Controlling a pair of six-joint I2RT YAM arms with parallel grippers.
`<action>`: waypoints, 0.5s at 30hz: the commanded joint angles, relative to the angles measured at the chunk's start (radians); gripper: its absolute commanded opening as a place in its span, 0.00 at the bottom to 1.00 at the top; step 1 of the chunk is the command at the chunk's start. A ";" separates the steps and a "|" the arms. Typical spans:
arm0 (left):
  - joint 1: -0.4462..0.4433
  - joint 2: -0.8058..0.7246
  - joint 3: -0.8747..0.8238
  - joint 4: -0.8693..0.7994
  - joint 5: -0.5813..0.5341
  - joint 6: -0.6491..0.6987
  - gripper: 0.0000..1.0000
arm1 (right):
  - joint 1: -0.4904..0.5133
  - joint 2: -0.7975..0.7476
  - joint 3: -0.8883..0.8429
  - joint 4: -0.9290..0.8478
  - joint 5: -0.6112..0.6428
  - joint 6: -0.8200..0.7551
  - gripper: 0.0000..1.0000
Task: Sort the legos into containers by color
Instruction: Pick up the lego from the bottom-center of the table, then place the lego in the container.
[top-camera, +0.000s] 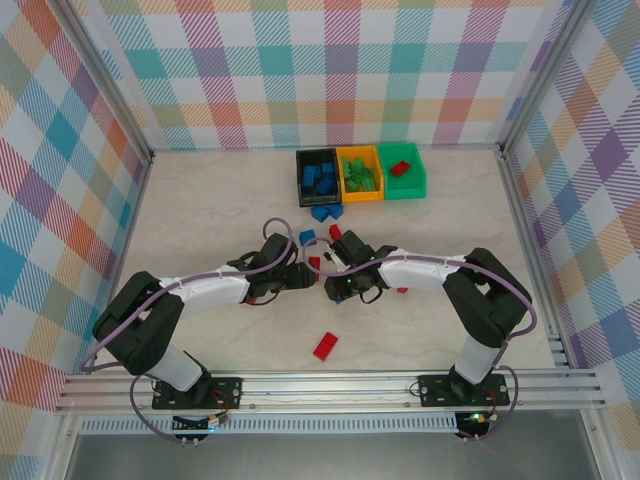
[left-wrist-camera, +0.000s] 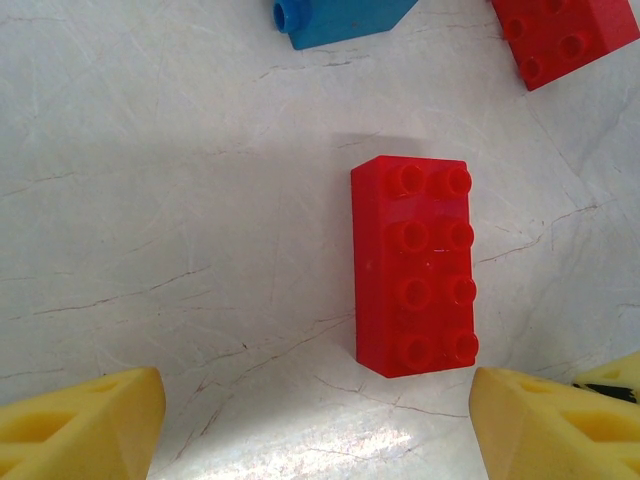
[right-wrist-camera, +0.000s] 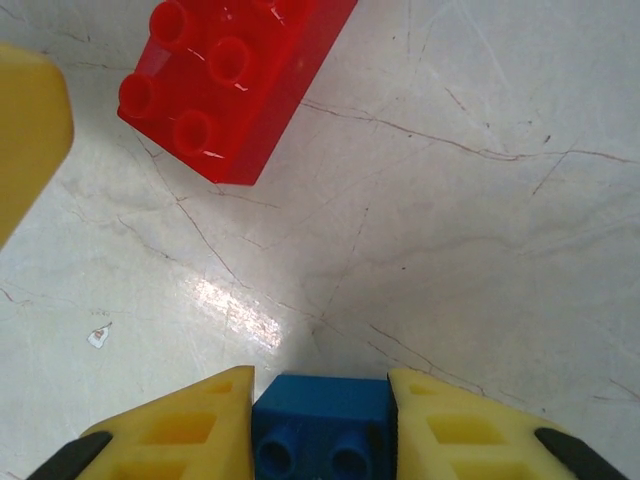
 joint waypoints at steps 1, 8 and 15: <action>-0.016 -0.009 -0.009 0.003 -0.014 -0.007 0.79 | 0.007 -0.028 -0.008 0.000 -0.010 0.011 0.33; -0.016 -0.018 -0.009 -0.003 -0.022 -0.008 0.80 | 0.003 -0.087 0.061 -0.022 -0.003 0.001 0.34; -0.017 -0.074 -0.042 -0.025 -0.068 -0.020 0.79 | -0.048 -0.104 0.194 -0.037 -0.003 -0.045 0.34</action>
